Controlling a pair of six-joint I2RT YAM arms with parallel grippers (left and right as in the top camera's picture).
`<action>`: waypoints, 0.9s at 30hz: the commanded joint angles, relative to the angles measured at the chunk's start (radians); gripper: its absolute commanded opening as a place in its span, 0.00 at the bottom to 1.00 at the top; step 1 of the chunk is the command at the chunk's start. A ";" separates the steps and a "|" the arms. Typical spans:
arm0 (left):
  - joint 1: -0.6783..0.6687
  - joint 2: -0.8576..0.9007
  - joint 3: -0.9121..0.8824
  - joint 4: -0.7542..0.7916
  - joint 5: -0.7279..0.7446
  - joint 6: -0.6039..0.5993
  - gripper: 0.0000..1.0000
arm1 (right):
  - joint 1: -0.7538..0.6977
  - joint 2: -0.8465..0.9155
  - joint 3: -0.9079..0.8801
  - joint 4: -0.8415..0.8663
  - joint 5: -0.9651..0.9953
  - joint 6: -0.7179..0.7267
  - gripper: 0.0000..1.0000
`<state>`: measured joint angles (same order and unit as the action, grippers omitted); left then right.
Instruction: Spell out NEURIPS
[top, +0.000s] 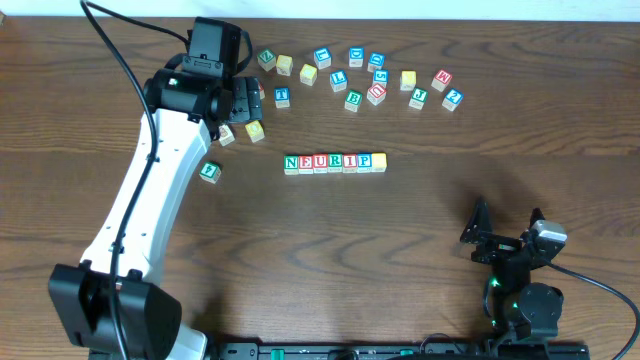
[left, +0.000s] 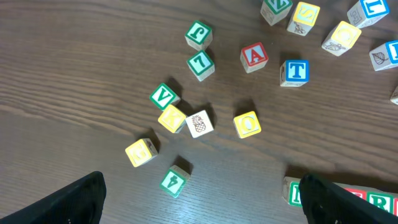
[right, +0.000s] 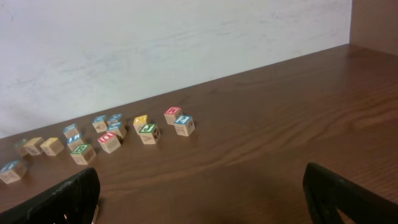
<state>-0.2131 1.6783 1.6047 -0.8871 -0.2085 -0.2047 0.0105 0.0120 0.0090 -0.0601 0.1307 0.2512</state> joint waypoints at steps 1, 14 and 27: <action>0.005 -0.111 -0.023 0.027 -0.017 0.029 0.98 | 0.004 -0.006 -0.004 -0.002 -0.003 -0.013 0.99; 0.175 -0.682 -0.696 0.621 0.156 0.057 0.97 | 0.004 -0.006 -0.004 -0.002 -0.002 -0.013 0.99; 0.197 -1.394 -1.410 0.944 0.111 0.176 0.98 | 0.004 -0.006 -0.004 -0.002 -0.003 -0.013 0.99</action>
<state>-0.0292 0.3920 0.2760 0.0505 -0.0834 -0.0696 0.0105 0.0116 0.0086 -0.0597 0.1272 0.2512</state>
